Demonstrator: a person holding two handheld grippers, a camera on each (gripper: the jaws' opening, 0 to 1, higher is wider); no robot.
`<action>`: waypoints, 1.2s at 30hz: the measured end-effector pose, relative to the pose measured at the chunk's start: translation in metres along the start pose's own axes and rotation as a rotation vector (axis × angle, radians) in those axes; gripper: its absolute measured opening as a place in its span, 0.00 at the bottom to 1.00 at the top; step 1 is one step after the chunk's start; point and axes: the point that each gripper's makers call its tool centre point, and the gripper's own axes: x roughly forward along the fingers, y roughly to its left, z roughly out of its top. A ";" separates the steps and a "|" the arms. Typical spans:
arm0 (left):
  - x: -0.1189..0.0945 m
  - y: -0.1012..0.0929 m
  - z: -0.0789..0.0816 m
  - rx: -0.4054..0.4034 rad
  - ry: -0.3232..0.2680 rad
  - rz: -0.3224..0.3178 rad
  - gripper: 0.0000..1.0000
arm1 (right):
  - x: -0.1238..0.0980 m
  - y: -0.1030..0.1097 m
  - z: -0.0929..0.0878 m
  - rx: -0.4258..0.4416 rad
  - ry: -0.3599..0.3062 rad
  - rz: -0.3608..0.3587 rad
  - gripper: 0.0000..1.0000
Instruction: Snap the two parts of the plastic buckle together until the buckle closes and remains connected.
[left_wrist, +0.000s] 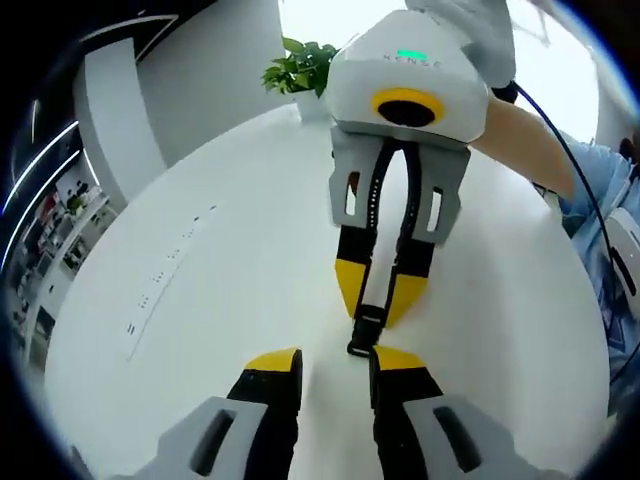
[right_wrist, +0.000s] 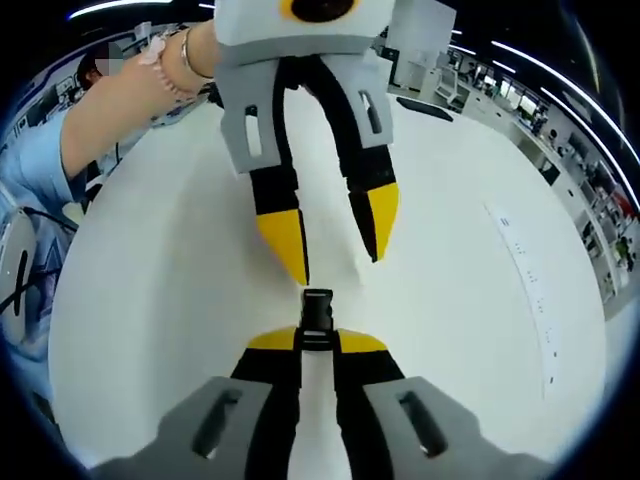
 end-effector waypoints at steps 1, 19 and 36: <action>0.000 0.002 -0.001 -0.007 0.006 0.011 0.26 | 0.000 -0.001 0.000 0.002 -0.001 -0.004 0.10; -0.050 0.026 0.013 -0.061 -0.061 0.211 0.27 | -0.050 -0.024 0.018 0.116 -0.224 -0.255 0.17; -0.137 0.011 0.031 -0.085 -0.347 0.485 0.42 | -0.122 0.005 0.009 0.202 -0.378 -0.463 0.28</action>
